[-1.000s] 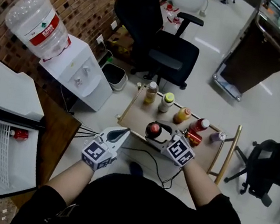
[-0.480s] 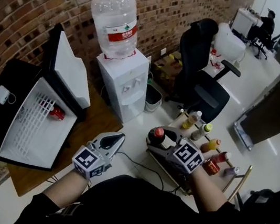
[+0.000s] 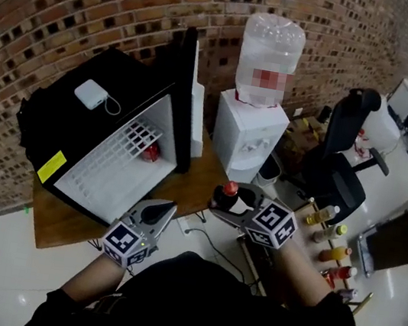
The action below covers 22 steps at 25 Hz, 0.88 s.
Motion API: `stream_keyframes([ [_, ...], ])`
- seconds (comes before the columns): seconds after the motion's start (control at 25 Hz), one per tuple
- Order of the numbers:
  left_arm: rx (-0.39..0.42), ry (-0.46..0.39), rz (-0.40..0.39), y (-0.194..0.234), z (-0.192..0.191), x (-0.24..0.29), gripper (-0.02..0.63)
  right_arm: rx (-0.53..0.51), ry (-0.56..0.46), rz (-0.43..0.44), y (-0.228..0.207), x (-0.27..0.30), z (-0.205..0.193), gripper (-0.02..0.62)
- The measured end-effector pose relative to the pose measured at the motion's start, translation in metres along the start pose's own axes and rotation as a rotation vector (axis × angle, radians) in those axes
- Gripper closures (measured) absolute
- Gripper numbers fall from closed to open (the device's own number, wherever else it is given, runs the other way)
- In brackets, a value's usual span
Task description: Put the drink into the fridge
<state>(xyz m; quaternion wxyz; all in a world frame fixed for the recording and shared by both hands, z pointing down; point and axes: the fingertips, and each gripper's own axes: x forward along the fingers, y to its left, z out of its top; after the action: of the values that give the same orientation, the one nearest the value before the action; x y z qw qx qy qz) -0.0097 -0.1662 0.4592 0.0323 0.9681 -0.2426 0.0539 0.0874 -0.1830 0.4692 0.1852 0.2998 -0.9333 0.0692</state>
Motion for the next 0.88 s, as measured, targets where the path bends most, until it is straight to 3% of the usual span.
stream_keyframes([
  [0.32, -0.019, 0.001, 0.140, 0.061, -0.014, -0.109, 0.612, 0.156, -0.032, 0.181, 0.039, 0.133, 0.051, 0.282],
  [0.52, -0.028, 0.002, 0.174, 0.078, -0.019, -0.152, 0.612, 0.336, -0.066, 0.246, 0.049, 0.188, 0.065, 0.282],
  [0.88, -0.010, 0.024, 0.209, 0.103, -0.030, -0.208, 0.612, 0.767, -0.159, 0.337, 0.044, 0.266, 0.072, 0.282],
])
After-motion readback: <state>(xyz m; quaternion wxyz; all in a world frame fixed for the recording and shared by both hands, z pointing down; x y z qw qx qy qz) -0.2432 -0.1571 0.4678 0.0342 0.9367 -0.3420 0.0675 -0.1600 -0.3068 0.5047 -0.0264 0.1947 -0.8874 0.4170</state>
